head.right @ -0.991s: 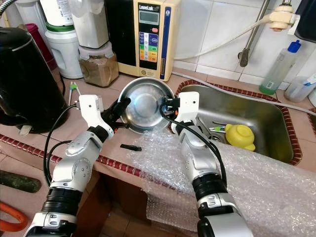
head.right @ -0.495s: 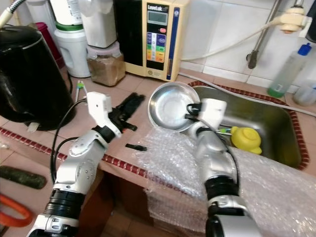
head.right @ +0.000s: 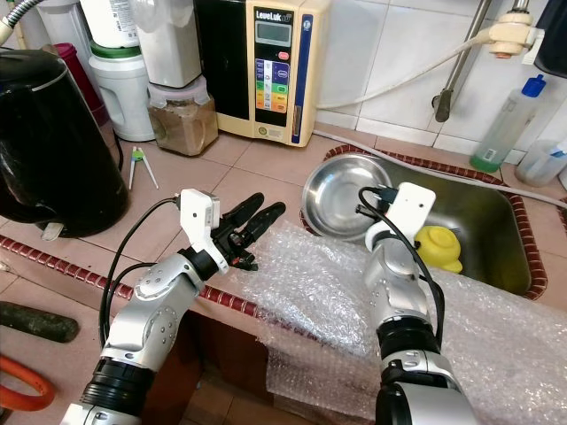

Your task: Kitchen organization

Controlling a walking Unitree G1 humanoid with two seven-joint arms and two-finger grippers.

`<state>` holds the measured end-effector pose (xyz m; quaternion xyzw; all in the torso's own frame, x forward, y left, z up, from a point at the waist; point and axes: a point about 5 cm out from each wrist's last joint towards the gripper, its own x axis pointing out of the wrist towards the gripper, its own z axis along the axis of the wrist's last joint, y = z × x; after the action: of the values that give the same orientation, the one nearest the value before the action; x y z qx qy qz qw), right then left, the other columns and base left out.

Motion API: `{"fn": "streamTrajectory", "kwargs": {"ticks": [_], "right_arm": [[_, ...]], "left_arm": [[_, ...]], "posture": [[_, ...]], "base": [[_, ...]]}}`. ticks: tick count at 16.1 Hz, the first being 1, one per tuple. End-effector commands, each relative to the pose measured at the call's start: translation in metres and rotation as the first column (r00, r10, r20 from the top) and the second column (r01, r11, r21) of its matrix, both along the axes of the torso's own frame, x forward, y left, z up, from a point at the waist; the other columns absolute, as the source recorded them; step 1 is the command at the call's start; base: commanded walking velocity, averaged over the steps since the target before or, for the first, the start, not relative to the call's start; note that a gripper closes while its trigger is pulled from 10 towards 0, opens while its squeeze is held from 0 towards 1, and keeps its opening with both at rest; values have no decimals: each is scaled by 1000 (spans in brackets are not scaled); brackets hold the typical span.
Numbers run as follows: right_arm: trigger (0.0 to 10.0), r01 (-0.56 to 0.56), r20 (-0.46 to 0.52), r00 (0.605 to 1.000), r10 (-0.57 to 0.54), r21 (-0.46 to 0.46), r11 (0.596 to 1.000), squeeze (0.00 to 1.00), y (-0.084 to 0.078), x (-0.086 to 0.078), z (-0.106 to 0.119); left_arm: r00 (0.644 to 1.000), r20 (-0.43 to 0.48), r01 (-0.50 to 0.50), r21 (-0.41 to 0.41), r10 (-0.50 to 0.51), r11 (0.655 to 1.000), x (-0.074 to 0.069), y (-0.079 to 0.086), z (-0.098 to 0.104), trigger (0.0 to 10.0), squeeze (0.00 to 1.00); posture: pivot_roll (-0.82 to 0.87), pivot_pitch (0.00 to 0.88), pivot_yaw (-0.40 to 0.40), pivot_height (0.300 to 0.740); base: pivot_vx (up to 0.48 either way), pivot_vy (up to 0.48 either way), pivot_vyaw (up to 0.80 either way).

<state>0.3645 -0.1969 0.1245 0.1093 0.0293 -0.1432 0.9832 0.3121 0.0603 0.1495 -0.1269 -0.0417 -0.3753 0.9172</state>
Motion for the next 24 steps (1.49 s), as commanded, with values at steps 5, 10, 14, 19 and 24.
{"fn": "streamTrajectory", "kwargs": {"ticks": [5, 10, 14, 19, 24], "right_arm": [[0, 236, -142, 959, -245, -78, 969, 0, -40, -14, -19], [5804, 290, -203, 934, -296, -59, 955, 0, -47, -22, -33], [10000, 310, -237, 921, -308, -31, 950, 1000, -48, -25, -39], [10000, 330, -256, 908, -333, -55, 942, 1000, -52, -26, -39], [10000, 215, -53, 972, -228, -186, 959, 1000, -40, -15, -7]], "left_arm": [[997, 19, 67, 108, -69, 992, -3, -1, -2, 10000, 1000], [992, 30, 113, 201, -122, 973, -6, -2, -6, 10000, 1000], [993, 28, 108, 234, -118, 966, -5, -2, -8, 10000, 1000], [997, 71, -19, 263, 0, 964, 1, 2, -9, 10000, 1000], [953, 109, -301, 260, 282, 918, 15, 19, -2, 10000, 1000]], "posture": [[188, 0, -10, 740], [187, 0, 3, 740], [187, 0, 6, 740], [187, 0, -1, 740], [184, 0, -8, 740]], "base": [[0, 0, 0], [0, 0, 0], [0, 0, 0], [0, 0, 0], [0, 0, 0]]}}
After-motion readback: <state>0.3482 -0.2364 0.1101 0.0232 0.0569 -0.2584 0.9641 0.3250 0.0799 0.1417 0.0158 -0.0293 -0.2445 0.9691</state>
